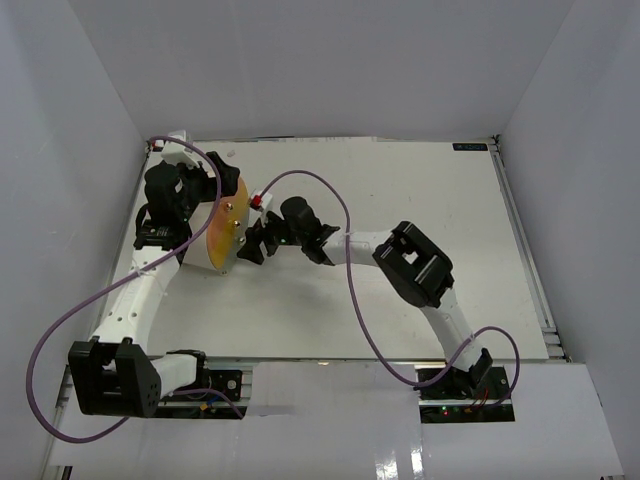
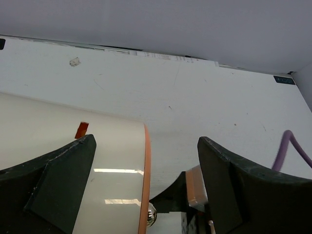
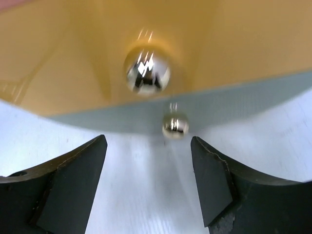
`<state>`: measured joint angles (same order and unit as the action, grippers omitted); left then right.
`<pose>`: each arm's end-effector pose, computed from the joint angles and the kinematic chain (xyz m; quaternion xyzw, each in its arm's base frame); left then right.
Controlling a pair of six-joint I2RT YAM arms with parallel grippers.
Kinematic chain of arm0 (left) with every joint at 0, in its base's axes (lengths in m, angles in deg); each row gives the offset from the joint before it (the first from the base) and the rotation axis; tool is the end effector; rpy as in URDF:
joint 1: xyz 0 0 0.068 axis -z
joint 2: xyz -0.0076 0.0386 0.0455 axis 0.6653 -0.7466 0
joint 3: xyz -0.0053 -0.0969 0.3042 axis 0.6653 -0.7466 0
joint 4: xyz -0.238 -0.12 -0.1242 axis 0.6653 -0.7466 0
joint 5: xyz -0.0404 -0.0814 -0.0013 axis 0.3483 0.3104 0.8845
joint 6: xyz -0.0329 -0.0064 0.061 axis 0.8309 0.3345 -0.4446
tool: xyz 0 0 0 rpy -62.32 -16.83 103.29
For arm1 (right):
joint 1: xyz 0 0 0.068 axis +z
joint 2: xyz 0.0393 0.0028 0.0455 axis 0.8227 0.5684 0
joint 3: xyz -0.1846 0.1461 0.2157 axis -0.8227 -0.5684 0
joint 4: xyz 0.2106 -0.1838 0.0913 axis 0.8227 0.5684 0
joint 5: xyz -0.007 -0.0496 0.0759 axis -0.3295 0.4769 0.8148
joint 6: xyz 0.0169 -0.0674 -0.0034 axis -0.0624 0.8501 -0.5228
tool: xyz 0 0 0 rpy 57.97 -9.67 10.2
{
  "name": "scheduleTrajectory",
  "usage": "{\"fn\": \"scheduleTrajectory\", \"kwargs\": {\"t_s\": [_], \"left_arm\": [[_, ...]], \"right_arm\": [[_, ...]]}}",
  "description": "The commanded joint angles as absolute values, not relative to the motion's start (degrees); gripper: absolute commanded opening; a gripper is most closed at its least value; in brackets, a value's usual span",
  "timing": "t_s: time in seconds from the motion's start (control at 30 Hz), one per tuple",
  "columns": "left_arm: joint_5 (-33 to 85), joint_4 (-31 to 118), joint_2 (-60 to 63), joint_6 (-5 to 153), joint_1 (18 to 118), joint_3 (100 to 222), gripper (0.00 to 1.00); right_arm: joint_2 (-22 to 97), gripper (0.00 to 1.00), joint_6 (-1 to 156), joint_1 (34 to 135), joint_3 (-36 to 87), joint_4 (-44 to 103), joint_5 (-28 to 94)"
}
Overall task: Sort the stationery into containers
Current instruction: Close the drawer in the storage box, then reset both arms
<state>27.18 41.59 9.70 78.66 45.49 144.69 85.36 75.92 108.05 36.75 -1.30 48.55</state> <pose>0.3129 -0.0302 0.3759 -0.0342 0.7746 -0.1747 0.6069 0.3388 0.4809 0.1865 -0.4032 0.6574 0.4468 0.4534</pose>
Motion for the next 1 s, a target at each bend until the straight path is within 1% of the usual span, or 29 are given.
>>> {"fn": "scheduleTrajectory", "kwargs": {"t_s": [0.0, 0.13, 0.17, 0.3, 0.37, 0.4, 0.43, 0.47, 0.5, 0.53, 0.6, 0.67, 0.7, 0.77, 0.87, 0.97], "left_arm": [[27.3, 33.5, 10.2, 79.8, 45.2, 144.2, 0.97], [26.4, 30.0, 10.5, 78.8, 45.2, 149.5, 0.98], [26.1, 29.5, 10.9, 78.5, 45.2, 150.5, 0.98], [25.5, 26.5, 12.1, 77.6, 45.2, 156.1, 0.98], [25.6, 24.2, 13.2, 76.8, 45.2, 159.5, 0.98], [25.6, 23.4, 14.6, 76.5, 45.3, 160.6, 0.98], [25.5, 21.6, 15.6, 76.0, 45.2, 161.6, 0.98], [25.4, 20.7, 16.6, 75.5, 45.2, 162.6, 0.98], [25.1, 19.9, 19.0, 74.3, 45.2, 164.1, 0.98], [24.9, 17.9, 20.2, 73.7, 45.2, 164.8, 0.98], [23.5, 14.0, 23.6, 71.7, 45.3, 167.1, 0.98], [22.3, 11.7, 26.1, 70.9, 45.3, 168.1, 0.98], [21.3, 10.3, 28.4, 70.4, 45.3, 168.5, 0.98], [20.5, 8.9, 30.7, 70.3, 45.3, 168.4, 0.98], [19.9, 6.4, 34.7, 71.0, 45.6, 168.2, 0.98], [19.4, 3.9, 37.3, 72.4, 46.9, 167.9, 0.98]], "right_arm": [[75.3, 0.77, 78.7, 107.7, 31.0, -4.8, 45.3], [62.8, 0.81, 81.6, 106.6, 22.9, -0.2, 40.9], [60.7, 0.84, 82.9, 106.2, 21.9, 1.3, 39.8], [47.8, 0.90, 86.8, 105.0, 19.7, 13.0, 31.4], [43.3, 0.93, 88.2, 104.6, 18.5, 16.2, 23.1], [38.7, 0.94, 89.5, 104.5, 18.0, 17.7, 19.9], [36.1, 0.95, 90.1, 104.2, 17.5, 20.2, 14.3], [33.6, 0.97, 90.9, 104.1, 16.9, 20.9, 11.5], [28.4, 0.98, 92.5, 104.1, 15.3, 21.5, 8.4], [25.6, 0.98, 93.2, 104.1, 14.7, 22.4, 2.7], [18.2, 0.96, 95.5, 103.8, 13.3, 23.6, -4.3], [13.6, 0.90, 96.6, 103.7, 13.2, 26.6, -8.3], [9.2, 0.90, 96.9, 103.6, 13.0, 27.7, -11.4], [4.8, 0.90, 96.8, 103.7, 12.5, 30.4, -14.1], [-6.4, 0.90, 96.4, 103.6, 10.2, 32.4, -17.6], [-12.8, 0.90, 95.7, 103.7, 8.4, 35.2, -21.3]]}}
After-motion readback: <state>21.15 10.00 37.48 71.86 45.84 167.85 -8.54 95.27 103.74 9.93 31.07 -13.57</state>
